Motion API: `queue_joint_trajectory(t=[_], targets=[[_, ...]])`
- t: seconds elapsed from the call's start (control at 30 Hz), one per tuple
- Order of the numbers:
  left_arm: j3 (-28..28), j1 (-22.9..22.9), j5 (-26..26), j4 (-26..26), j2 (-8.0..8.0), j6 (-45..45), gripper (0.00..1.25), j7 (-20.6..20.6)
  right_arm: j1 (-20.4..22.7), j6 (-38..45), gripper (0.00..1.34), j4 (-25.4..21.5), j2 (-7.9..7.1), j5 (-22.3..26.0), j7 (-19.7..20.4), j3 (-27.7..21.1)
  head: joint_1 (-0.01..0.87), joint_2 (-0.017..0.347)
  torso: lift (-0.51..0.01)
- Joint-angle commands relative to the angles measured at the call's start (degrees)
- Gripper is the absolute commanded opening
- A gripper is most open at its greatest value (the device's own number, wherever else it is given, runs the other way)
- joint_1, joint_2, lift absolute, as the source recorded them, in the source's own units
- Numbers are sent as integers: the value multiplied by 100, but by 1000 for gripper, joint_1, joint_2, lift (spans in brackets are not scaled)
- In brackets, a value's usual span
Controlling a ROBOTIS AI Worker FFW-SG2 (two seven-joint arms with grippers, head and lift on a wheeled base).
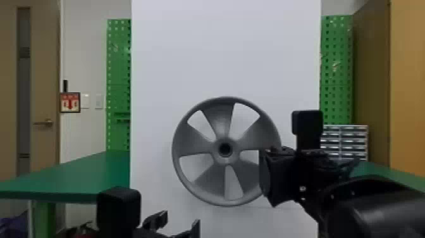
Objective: Hold the wheel and insert it
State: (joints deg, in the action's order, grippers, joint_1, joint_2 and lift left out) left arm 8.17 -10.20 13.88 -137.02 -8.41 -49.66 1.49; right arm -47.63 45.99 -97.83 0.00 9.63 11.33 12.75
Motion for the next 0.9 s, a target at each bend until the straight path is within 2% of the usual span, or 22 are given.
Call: queue_joint_trajectory(t=[0.0,0.37,0.87], targets=[[-8,0,0,0,6,0,738,0,-1,-64,199,45,5,-75,1,8,5,118,-477],[1,0,0,0,-3,0,738,0,-18,-239,198,265,5,-93,27,35,5,118,-477],[1,0,0,0,-3,0,736,0,-89,-362,195,502,5,-242,423,35,5,118,-477]])
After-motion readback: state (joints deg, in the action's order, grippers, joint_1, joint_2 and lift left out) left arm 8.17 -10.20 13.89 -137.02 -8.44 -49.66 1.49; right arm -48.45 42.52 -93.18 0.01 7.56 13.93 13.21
